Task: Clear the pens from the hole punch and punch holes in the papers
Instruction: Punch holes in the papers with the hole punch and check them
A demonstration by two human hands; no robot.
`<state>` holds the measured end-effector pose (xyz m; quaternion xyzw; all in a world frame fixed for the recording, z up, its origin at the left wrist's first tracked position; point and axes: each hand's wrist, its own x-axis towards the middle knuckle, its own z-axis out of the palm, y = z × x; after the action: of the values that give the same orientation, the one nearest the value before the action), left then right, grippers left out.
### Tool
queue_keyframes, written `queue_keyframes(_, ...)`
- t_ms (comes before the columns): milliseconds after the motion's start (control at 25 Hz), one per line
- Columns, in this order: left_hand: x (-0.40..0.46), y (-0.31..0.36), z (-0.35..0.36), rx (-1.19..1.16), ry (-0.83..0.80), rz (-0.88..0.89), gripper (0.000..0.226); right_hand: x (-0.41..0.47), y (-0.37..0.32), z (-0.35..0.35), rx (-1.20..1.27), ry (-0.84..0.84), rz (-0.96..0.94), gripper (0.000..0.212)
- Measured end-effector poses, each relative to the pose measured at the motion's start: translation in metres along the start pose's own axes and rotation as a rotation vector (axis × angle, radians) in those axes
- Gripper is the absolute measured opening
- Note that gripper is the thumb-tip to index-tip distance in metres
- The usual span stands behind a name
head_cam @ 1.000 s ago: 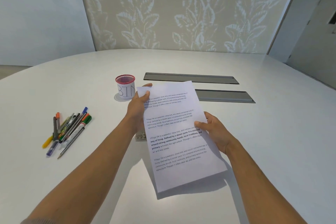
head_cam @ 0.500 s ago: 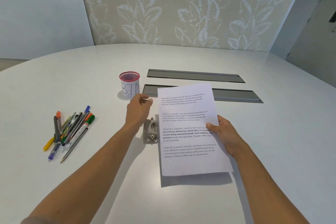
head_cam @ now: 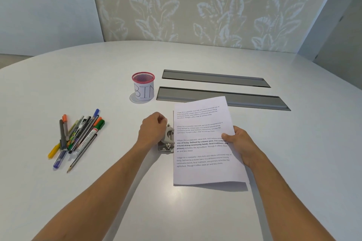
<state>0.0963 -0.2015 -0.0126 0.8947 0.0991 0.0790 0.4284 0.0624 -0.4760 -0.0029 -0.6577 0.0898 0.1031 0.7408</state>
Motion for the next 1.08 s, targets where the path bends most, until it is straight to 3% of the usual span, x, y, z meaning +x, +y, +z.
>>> queue_keyframes(1080, -0.002, 0.01, 0.013, 0.06, 0.0, 0.049, 0.019, 0.011, 0.013, 0.011, -0.156, 0.006, 0.006, 0.026)
